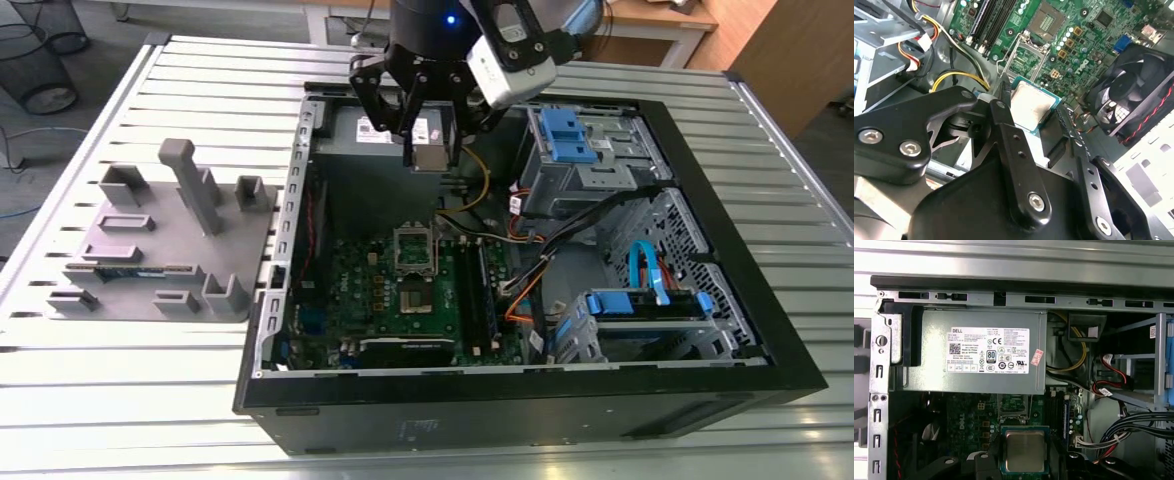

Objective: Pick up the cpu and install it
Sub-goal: 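Pick up the cpu and move it towards the insertion slot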

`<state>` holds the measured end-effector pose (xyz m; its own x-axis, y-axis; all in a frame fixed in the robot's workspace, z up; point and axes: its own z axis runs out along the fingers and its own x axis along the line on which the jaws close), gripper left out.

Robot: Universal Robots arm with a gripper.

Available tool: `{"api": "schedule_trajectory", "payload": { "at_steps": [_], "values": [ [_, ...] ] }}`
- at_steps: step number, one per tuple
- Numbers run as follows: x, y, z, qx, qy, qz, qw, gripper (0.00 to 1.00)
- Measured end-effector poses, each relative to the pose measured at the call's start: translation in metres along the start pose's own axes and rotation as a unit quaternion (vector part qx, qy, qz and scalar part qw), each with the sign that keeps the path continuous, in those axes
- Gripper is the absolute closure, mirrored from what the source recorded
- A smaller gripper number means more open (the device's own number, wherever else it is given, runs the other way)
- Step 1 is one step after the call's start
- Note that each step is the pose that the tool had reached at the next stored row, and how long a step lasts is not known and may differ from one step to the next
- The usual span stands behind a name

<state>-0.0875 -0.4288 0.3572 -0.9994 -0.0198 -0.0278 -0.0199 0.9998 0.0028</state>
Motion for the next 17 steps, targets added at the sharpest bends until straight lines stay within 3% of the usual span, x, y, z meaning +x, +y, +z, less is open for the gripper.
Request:
{"api": "schedule_trajectory", "payload": {
  "at_steps": [17],
  "values": [
    [0.0003, -0.0138, 0.0, 0.0, 0.0, 0.0, 1.0, 0.53]
  ]
}}
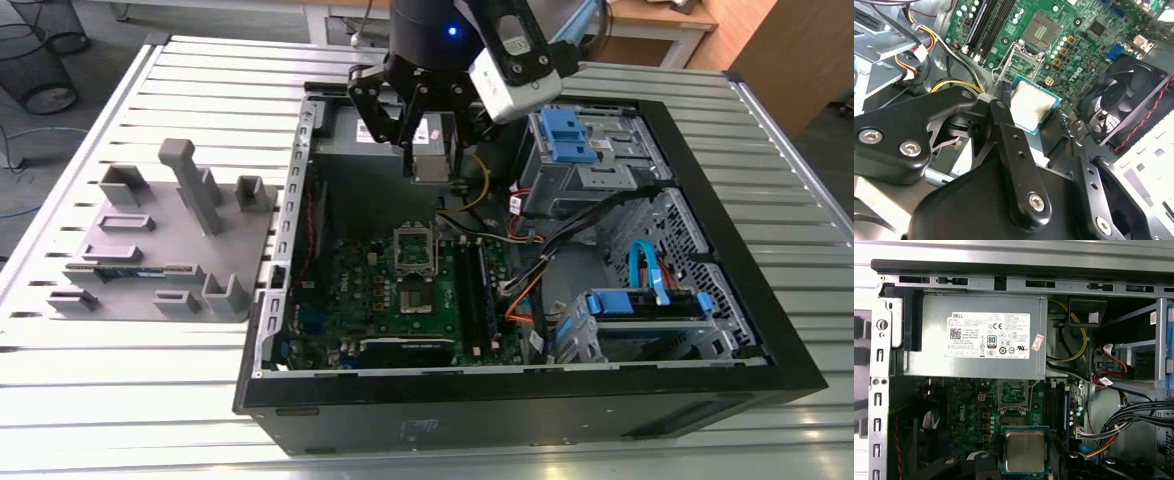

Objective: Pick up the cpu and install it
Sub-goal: 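Pick up the cpu and move it towards the insertion slot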

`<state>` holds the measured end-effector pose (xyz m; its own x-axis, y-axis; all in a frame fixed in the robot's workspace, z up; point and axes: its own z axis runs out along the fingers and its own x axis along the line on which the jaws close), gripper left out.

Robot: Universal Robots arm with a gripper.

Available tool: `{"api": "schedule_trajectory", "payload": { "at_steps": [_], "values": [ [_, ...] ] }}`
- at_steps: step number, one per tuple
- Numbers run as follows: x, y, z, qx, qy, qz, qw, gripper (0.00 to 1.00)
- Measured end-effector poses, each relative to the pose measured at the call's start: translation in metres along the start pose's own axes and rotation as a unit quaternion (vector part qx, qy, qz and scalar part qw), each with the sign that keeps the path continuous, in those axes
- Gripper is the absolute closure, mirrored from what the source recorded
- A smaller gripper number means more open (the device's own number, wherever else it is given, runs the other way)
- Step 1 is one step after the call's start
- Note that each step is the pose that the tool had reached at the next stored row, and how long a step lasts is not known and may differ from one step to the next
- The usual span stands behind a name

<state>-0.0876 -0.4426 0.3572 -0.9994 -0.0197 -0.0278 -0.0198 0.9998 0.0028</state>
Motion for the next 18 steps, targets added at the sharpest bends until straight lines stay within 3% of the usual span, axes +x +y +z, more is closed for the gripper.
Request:
{"api": "schedule_trajectory", "payload": {
  "at_steps": [10, 18],
  "values": [
    [0.0, -0.0021, 0.0002, 0.0001, 0.0, 0.0, 1.0, 0.53],
    [0.0002, -0.0022, 0.0064, 0.0, 0.0, 0.0, 1.0, 0.53]
  ]
}}
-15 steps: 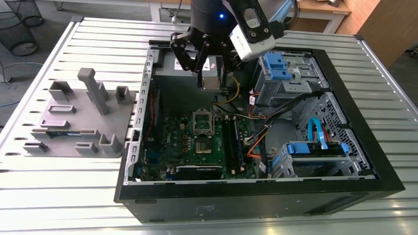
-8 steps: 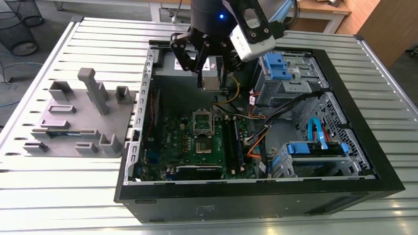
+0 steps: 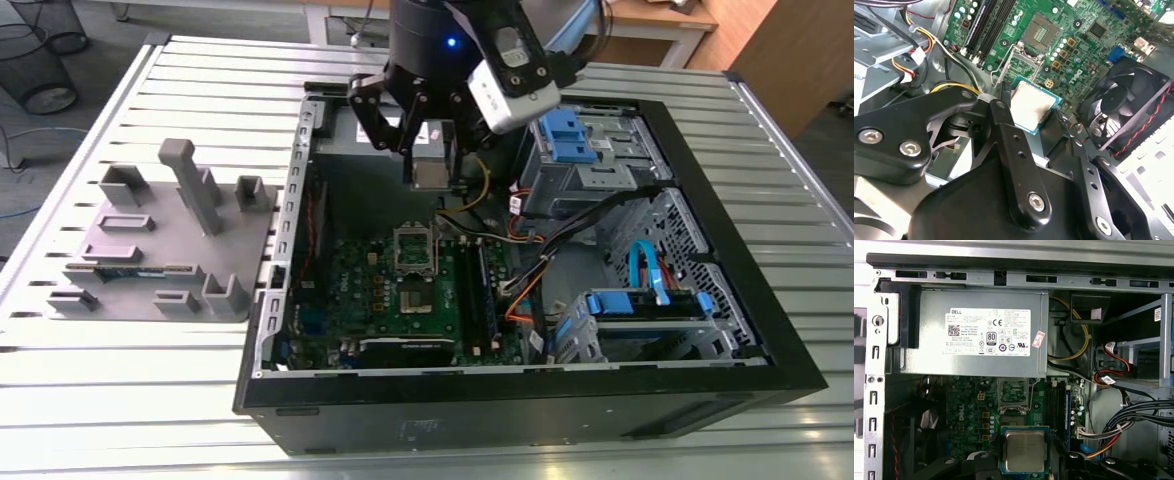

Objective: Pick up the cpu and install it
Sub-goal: 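Pick up the cpu and move it towards the insertion slot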

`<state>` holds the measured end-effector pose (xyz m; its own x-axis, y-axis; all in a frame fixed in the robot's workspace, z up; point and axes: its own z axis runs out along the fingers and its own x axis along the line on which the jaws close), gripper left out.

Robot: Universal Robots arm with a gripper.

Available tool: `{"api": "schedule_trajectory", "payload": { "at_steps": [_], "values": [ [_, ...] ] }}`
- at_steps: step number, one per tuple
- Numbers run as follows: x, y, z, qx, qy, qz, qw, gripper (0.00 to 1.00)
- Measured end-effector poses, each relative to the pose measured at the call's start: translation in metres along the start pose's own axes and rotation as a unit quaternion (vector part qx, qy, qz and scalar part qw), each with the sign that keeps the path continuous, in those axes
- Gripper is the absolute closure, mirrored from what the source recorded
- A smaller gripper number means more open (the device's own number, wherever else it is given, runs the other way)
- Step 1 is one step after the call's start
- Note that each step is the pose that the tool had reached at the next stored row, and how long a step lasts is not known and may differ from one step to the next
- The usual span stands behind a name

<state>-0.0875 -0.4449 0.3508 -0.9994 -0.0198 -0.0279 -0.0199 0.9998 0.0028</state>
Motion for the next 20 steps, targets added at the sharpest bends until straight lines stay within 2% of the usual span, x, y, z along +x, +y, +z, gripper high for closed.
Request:
{"api": "schedule_trajectory", "payload": {
  "at_steps": [20],
  "values": [
    [0.0005, -0.0015, 0.0168, 0.0, 0.0, 0.0, 1.0, 0.53]
  ]
}}
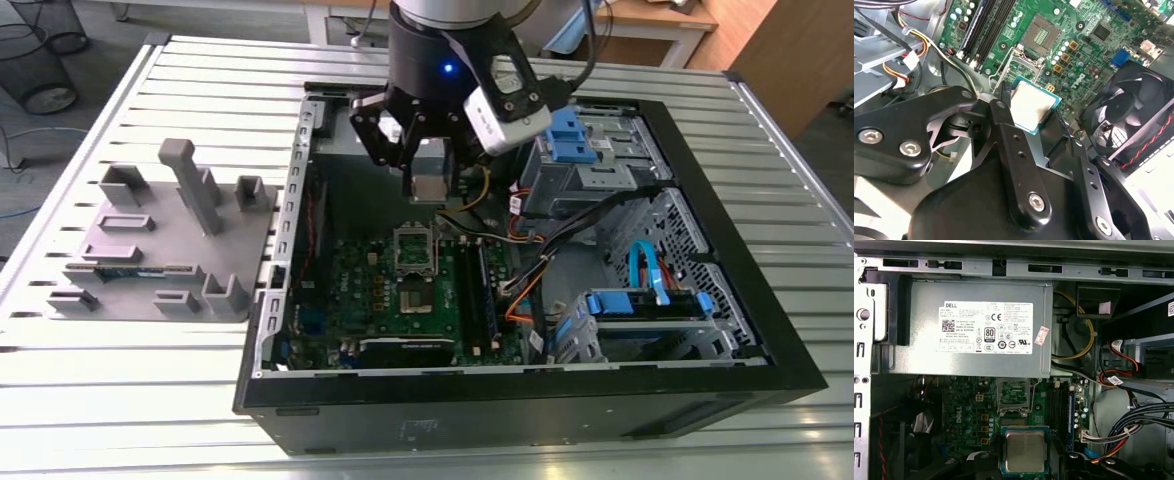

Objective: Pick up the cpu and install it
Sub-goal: 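Pick up the cpu and move it towards the insertion slot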

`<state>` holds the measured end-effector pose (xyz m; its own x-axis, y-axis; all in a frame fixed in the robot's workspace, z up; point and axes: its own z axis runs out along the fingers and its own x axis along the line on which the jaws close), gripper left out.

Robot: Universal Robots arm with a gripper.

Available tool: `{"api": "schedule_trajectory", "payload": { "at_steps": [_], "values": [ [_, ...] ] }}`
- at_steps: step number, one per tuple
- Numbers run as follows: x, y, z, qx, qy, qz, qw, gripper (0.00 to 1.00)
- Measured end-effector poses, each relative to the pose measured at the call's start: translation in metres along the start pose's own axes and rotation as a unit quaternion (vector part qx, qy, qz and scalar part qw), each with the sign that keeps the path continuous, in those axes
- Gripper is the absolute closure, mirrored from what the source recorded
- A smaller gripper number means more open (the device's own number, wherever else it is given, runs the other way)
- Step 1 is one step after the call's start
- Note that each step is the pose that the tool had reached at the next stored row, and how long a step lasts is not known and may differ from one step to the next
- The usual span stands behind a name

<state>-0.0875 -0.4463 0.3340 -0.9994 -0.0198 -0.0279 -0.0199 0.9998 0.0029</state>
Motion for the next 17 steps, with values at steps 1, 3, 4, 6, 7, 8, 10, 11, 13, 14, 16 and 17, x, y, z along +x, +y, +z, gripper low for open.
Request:
{"api": "schedule_trajectory", "payload": {
  "at_steps": [1, 3, 4, 6, 7, 8, 10, 11, 13, 14, 16, 17],
  "values": [
    [0.0, -0.0002, 0.0007, 0.0, 0.0, 0.0, 1.0, 0.53],
    [0.0001, -0.0007, 0.0018, 0.0, 0.0, 0.0, 1.0, 0.53],
    [0.0001, -0.0011, 0.0023, 0.0001, 0.0001, 0.0, 1.0, 0.53],
    [0.0001, -0.0022, 0.0034, 0.0001, 0.0, 0.0, 1.0, 0.53],
    [0.0002, -0.0029, 0.004, 0.0001, 0.0001, 0.0, 1.0, 0.53],
    [0.0002, -0.0037, 0.0045, 0.0001, 0.0, 0.0, 1.0, 0.53],
    [0.0003, -0.0055, 0.0054, 0.0, 0.0, 0.0, 1.0, 0.53],
    [0.0003, -0.0065, 0.0059, 0.0, 0.0, 0.0, 1.0, 0.53],
    [0.0004, -0.0082, 0.0068, 0.0, 0.0, 0.0, 1.0, 0.53],
    [0.0004, -0.0089, 0.0074, 0.0, 0.0, 0.0, 1.0, 0.53],
    [0.0004, -0.0104, 0.009, -0.0001, 0.0, 0.0, 1.0, 0.53],
    [0.0005, -0.0111, 0.0098, -0.0001, 0.0, 0.0, 1.0, 0.53]
  ]
}}
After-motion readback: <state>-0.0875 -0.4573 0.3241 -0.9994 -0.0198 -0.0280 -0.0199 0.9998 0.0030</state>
